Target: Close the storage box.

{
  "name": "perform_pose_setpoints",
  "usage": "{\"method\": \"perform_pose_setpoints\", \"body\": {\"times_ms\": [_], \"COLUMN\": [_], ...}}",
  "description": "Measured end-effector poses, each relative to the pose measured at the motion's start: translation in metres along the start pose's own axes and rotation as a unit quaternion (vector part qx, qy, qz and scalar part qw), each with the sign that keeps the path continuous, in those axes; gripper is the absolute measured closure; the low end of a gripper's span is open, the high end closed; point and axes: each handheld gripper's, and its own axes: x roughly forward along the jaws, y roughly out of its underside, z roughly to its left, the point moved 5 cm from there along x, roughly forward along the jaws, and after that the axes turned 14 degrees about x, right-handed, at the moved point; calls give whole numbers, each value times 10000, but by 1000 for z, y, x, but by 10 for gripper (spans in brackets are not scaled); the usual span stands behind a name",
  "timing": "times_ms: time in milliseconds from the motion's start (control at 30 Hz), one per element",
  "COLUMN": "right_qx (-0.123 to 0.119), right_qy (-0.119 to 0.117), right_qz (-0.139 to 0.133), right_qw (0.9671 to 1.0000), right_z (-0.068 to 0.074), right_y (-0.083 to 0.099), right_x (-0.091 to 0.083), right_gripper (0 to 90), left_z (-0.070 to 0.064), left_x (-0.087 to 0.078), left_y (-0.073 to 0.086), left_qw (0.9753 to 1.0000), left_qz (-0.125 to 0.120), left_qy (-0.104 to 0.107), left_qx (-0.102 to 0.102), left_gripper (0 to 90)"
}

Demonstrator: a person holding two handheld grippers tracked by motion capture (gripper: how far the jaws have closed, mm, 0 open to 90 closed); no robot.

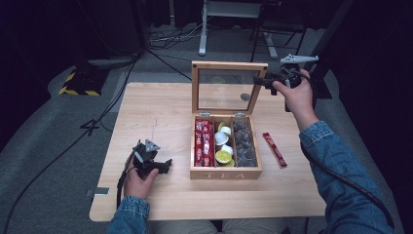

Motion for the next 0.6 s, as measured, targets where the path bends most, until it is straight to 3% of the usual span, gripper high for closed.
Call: {"method": "perform_pose_setpoints", "body": {"times_ms": [300, 600], "right_qx": [-89, -108], "right_qy": [-12, 19], "right_qz": [34, 103], "right_qw": [10000, 9999], "right_z": [14, 19], "right_y": [7, 12], "right_x": [-13, -25], "right_gripper": [522, 450], "left_z": [0, 0], "left_x": [0, 0], "left_y": [0, 0], "left_qw": [10000, 10000], "left_qz": [1, 1], "left_qy": [0, -1], "left_qx": [-2, -2], "left_gripper": [90, 90]}}
